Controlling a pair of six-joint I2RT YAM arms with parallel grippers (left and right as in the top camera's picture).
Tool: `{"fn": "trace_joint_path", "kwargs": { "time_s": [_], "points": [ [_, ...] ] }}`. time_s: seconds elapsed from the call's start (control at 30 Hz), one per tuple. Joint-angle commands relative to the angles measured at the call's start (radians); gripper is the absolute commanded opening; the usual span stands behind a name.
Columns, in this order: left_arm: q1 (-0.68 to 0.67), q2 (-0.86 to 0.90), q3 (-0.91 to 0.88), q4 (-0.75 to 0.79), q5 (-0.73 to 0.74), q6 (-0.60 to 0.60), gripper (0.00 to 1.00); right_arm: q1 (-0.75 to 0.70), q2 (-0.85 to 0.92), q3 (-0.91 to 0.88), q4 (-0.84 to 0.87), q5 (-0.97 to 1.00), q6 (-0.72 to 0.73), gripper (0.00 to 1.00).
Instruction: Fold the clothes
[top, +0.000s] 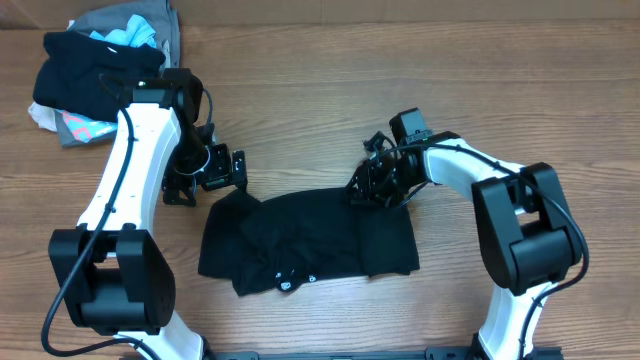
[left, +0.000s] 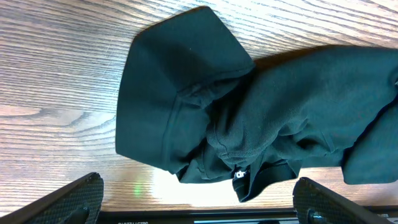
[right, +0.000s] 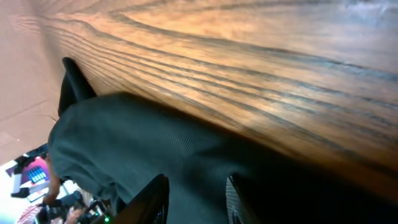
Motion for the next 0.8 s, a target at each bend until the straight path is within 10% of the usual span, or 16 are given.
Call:
{"fn": "trace_joint_path", "kwargs": {
  "time_s": [0.0,0.3,0.77],
  "points": [
    [-0.008,0.001,-0.002,-0.002,0.005,0.024,1.00,-0.007,-0.022,0.032,-0.037,-0.010,-0.007,0.31],
    [-0.002,0.001,-0.002,0.028,-0.021,0.026,1.00,-0.021,-0.249,0.486,-0.597,0.167,-0.093,0.37],
    [0.224,0.001,-0.069,0.086,0.117,0.163,1.00,-0.013,-0.557,0.718,-1.081,0.414,-0.008,0.94]
  ]
}}
